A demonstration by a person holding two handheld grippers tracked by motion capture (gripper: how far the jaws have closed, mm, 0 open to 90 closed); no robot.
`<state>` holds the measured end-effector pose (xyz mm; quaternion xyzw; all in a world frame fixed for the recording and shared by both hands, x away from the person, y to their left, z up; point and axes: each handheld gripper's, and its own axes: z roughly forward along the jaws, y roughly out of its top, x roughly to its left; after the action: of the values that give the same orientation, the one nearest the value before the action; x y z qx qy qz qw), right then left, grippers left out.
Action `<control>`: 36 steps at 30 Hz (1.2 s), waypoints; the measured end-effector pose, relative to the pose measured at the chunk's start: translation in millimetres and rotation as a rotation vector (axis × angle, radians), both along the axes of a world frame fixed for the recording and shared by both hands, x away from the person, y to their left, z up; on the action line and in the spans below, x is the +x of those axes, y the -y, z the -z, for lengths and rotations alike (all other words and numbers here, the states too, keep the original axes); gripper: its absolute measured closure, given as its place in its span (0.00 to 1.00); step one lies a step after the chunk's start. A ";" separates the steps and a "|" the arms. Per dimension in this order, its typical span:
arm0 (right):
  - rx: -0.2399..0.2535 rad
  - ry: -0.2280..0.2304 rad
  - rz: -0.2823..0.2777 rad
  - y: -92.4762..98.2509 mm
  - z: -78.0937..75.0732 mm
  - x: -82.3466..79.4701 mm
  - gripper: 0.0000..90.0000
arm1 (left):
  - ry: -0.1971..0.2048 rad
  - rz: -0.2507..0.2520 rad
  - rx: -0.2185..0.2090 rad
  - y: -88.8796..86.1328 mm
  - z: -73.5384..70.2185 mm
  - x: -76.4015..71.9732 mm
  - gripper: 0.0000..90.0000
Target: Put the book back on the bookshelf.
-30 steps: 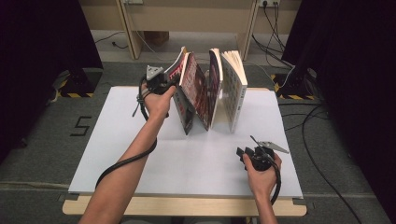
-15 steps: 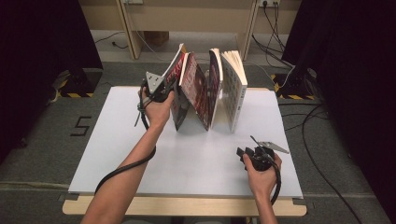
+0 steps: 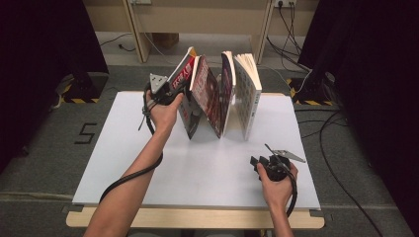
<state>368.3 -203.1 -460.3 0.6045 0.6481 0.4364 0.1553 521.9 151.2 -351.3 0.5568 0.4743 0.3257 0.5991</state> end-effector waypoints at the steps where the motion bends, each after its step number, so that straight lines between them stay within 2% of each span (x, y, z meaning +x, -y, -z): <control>1: 0.000 -0.001 0.000 0.2 -0.1 -0.1 0.65 | -0.010 -0.005 -0.010 -0.6 1.5 0.7 0.73; 7: -0.002 0.000 0.000 1.1 0.3 0.0 0.65 | -0.045 -0.010 -0.013 -2.4 9.9 2.2 0.68; 16: 0.001 -0.002 0.002 0.0 0.3 -0.1 0.65 | -0.065 -0.020 -0.011 -6.2 13.3 -1.0 0.63; 21: -0.005 0.003 0.003 0.8 0.3 -0.1 0.65 | -0.058 -0.056 -0.015 -10.6 7.2 -16.0 0.59; 26: -0.005 0.000 -0.001 -0.6 0.6 0.2 0.65 | -0.049 -0.062 -0.011 -15.8 4.2 -35.3 0.58; 29: -0.002 0.000 -0.003 -2.0 0.4 0.2 0.65 | -0.021 -0.050 -0.006 -15.0 -0.7 -50.9 0.59; 33: -0.004 -0.001 -0.003 -2.6 0.7 0.4 0.65 | -0.012 0.032 -0.009 -3.8 -4.3 -68.3 0.60; 36: -0.003 -0.004 0.000 -3.3 0.4 0.0 0.65 | -0.024 0.079 0.003 9.4 -3.5 -72.1 0.62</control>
<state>368.3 -199.7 -460.7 0.6050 0.6493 0.4340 0.1549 449.8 141.9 -347.9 0.5800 0.4587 0.2959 0.6047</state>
